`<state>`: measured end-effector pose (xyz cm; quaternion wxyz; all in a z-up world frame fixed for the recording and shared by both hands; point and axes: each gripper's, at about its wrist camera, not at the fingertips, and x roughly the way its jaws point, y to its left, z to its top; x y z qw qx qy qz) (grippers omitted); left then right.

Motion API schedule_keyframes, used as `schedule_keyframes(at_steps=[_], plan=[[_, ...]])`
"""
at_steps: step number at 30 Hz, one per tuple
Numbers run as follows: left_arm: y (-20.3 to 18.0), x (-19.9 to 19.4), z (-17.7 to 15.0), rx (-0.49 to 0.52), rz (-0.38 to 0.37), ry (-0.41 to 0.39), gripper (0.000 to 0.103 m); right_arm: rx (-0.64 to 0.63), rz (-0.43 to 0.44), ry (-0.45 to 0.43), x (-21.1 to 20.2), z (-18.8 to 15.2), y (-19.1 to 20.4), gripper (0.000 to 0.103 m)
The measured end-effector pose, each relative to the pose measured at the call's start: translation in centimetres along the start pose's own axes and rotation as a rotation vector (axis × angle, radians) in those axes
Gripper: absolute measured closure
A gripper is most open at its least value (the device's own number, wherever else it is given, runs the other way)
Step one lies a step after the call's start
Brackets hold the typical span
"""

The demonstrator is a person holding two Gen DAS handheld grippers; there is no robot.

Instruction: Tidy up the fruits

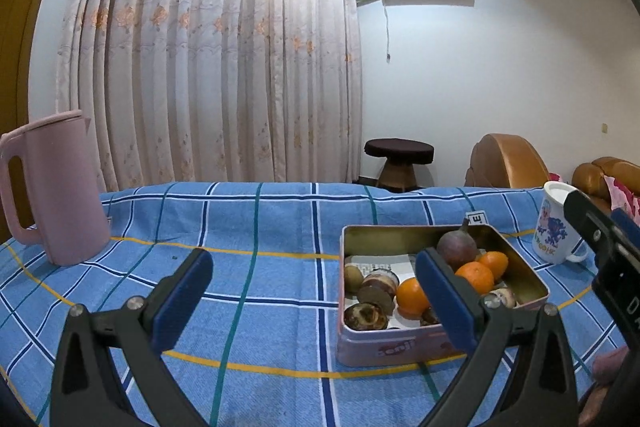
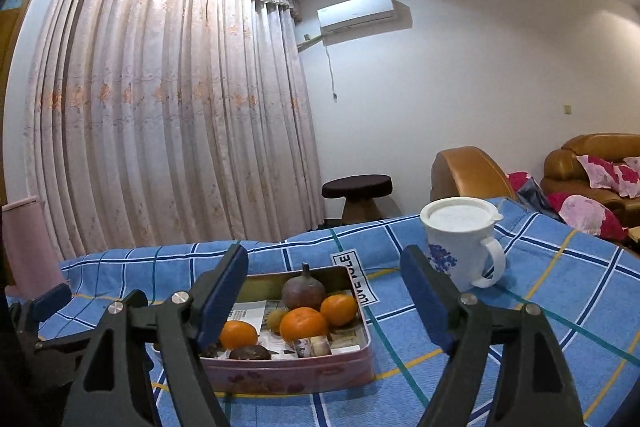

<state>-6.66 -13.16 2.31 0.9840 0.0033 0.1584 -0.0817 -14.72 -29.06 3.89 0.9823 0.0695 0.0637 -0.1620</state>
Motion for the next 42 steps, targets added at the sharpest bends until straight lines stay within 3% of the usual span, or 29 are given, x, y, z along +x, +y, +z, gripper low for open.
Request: schedule_keyframes(at_steps=[42], plan=[[0.28,0.04,-0.04,-0.003,0.032,0.013,0.0,0.011,-0.004,0.012,0.07,0.04,-0.49,0.023]])
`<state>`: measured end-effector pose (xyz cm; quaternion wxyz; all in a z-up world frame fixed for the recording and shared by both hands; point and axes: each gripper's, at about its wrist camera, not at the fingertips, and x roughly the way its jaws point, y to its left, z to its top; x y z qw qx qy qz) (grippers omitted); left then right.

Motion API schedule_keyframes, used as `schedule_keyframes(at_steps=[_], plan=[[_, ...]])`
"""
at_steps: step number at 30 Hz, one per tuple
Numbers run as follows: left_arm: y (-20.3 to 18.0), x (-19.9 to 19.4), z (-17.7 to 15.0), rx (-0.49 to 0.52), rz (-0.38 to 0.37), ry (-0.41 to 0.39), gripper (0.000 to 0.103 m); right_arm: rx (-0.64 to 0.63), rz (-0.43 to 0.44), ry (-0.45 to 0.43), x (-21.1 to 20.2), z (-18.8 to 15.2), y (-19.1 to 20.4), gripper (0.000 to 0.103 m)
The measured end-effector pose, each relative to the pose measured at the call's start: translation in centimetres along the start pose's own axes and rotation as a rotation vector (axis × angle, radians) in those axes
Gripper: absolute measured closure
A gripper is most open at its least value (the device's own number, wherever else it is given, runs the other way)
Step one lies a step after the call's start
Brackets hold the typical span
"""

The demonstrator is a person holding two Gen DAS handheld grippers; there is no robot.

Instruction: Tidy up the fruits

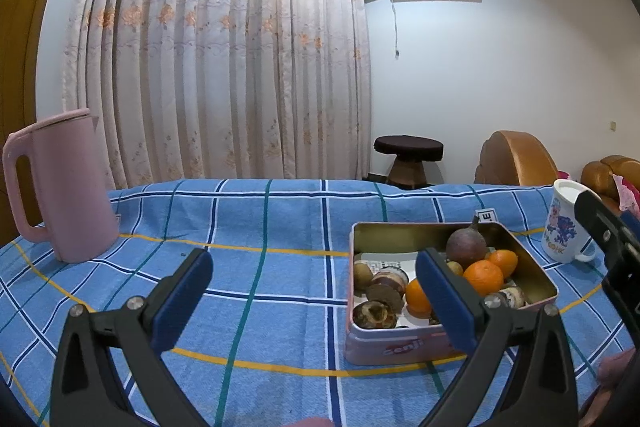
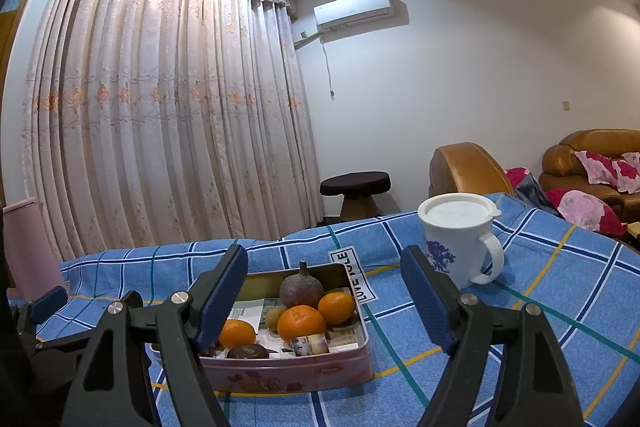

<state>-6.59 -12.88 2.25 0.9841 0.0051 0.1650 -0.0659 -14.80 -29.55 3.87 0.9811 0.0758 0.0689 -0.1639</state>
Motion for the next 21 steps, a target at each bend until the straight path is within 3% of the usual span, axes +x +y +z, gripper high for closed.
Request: schedule_keyframes(at_steps=[12,21], plan=[[-0.44,-0.38,0.09,0.019,0.022,-0.019,0.0,-0.001,-0.002,0.002,0.07,0.02,-0.15,0.023],[-0.42,-0.36,0.1,0.004,-0.019,-0.017,0.0,-0.002,-0.002,0.002,0.06,-0.02,0.02,0.023]])
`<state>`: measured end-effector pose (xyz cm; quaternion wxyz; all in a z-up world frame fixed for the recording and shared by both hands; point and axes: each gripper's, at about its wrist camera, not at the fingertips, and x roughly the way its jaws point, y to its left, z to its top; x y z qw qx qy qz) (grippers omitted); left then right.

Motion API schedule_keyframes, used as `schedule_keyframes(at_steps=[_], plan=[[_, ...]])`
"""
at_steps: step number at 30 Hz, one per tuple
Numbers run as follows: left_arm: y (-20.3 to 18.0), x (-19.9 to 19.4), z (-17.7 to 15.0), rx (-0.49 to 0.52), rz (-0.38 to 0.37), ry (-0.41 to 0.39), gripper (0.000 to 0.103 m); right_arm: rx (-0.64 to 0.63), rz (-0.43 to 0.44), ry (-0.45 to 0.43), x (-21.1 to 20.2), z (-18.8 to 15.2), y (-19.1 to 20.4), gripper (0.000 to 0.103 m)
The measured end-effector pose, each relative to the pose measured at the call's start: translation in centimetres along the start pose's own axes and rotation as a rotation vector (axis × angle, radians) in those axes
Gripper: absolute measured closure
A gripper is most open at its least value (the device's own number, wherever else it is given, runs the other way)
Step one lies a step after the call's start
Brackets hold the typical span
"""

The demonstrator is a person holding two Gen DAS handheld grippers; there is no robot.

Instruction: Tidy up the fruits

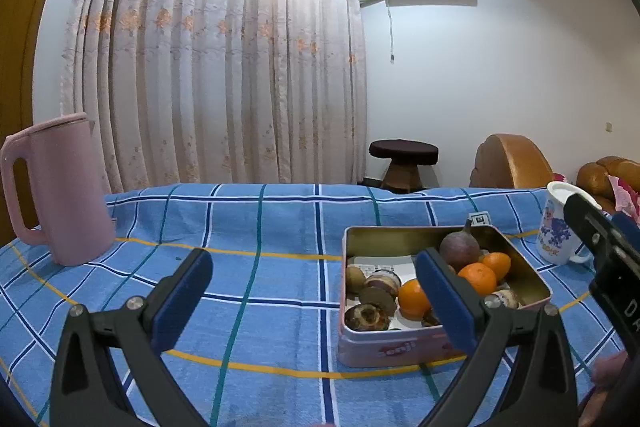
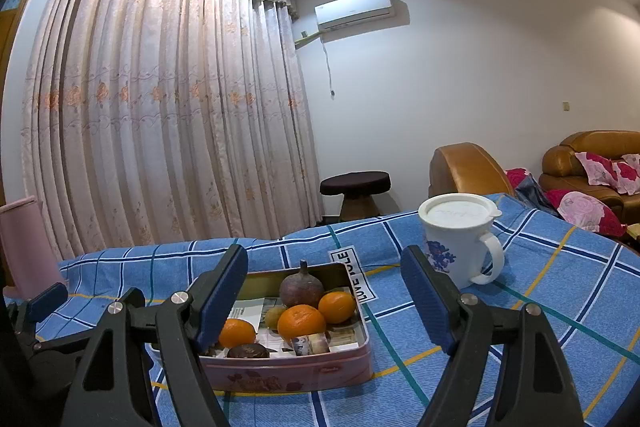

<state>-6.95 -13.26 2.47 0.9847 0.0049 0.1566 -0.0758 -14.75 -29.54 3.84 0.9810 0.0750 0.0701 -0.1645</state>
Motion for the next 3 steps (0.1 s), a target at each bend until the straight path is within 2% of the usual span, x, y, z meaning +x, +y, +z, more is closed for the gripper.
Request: schedule_keyframes(at_steps=[3], plan=[[-0.12,0.1,0.02,0.003,-0.002,0.005,0.0,-0.001,0.0,0.007,0.12,-0.03,-0.07,0.023]])
